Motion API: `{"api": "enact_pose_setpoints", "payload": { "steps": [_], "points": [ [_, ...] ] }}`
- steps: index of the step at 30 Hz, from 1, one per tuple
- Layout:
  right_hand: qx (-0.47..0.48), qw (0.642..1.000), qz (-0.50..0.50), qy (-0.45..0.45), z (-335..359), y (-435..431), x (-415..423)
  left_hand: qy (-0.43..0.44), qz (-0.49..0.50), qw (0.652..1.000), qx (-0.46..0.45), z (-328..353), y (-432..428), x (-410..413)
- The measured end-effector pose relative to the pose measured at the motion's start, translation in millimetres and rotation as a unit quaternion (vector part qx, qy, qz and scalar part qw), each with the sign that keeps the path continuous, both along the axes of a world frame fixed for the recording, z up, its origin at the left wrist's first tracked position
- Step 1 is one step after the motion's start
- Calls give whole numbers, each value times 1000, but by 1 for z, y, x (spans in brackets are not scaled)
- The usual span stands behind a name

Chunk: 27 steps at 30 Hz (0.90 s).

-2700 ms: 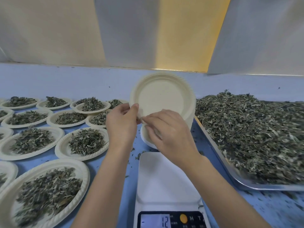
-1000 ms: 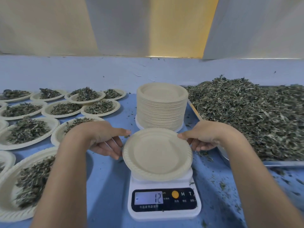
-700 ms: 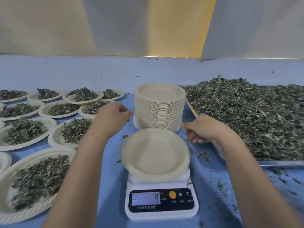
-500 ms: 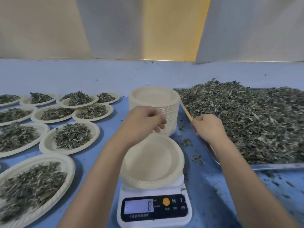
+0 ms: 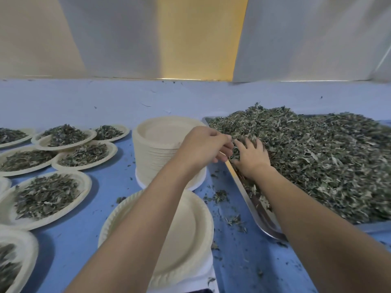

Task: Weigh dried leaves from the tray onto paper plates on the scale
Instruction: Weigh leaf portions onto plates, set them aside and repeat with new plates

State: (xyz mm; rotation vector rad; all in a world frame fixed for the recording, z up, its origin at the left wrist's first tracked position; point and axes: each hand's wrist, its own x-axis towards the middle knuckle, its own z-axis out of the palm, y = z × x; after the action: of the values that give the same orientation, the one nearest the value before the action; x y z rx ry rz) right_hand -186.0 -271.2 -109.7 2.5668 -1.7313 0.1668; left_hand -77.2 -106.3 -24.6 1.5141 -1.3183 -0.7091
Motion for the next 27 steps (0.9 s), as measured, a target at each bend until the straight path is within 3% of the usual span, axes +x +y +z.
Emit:
{"api": "enact_pose_setpoints", "payload": {
  "steps": [5, 14, 20, 23, 27],
  "points": [
    [37, 998, 3, 49, -1, 0, 7, -7, -9, 1000, 5, 2, -3, 1],
    [42, 998, 38, 24, 13, 25, -2, 69, -8, 997, 17, 2, 17, -2],
    [123, 992, 22, 35, 39, 38, -14, 97, -2, 995, 38, 3, 28, -4],
    [66, 998, -1, -7, 48, 42, -19, 110, -5, 993, 45, 3, 28, -5],
    [-119, 989, 1, -85, 42, 48, -18, 125, -6, 991, 51, 1, 27, -7]
  ]
}}
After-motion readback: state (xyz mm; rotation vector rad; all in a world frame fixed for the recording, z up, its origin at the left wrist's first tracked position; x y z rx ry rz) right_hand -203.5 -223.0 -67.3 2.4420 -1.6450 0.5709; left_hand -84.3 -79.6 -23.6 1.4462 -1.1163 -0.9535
